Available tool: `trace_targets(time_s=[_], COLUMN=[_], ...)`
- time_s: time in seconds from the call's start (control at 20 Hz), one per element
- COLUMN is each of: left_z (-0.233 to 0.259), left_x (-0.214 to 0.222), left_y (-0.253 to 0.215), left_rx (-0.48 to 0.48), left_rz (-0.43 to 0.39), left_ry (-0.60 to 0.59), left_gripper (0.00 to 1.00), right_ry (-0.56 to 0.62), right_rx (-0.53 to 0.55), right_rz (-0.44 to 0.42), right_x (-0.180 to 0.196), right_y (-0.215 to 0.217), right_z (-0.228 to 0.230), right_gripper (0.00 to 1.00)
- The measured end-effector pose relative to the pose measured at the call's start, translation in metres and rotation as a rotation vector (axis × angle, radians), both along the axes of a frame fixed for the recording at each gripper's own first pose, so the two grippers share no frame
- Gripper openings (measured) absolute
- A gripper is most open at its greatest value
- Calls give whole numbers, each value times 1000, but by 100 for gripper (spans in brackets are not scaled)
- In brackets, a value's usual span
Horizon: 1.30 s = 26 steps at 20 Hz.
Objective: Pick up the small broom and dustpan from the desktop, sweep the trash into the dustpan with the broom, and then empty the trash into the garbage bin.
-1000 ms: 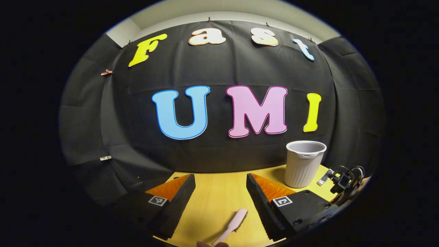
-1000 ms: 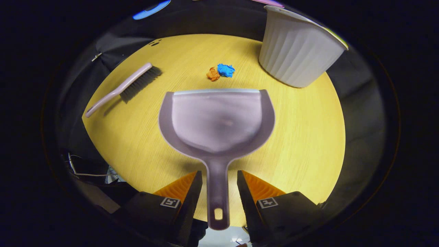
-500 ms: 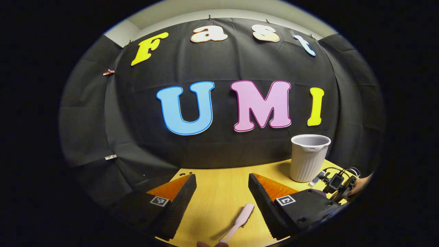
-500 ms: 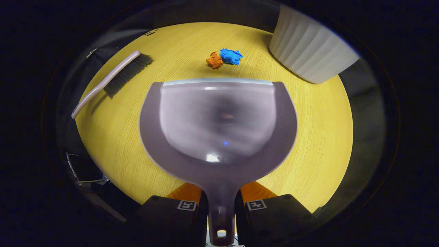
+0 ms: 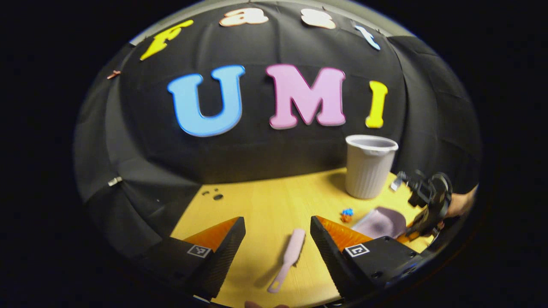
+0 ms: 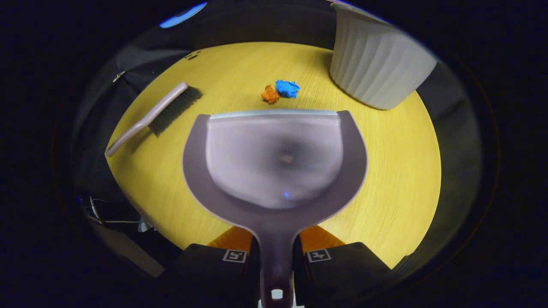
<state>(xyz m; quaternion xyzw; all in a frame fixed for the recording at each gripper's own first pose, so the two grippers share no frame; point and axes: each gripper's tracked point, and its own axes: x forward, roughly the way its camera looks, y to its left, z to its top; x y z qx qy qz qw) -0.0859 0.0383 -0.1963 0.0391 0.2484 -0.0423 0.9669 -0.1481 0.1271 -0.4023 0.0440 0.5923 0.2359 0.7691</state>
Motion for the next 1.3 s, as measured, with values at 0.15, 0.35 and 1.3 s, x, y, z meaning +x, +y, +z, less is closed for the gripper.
trace_targets(time_s=[0.15,0.35,1.3], left_z=[-65,-135,-227], left_x=[-5,-5,27], left_y=[-11,4,-5], left_rx=[6,39,173], left_rz=[-114,-148,-141], left_ry=[183,393,604], left_gripper=[98,97,29], right_ry=[-46,-55,-21], right_rx=[-18,-33,-65], right_rz=[21,25,65], right_x=[-13,-39,-49], right_y=[-19,-31,-32], right_z=[23,40,36], right_gripper=[36,36,36])
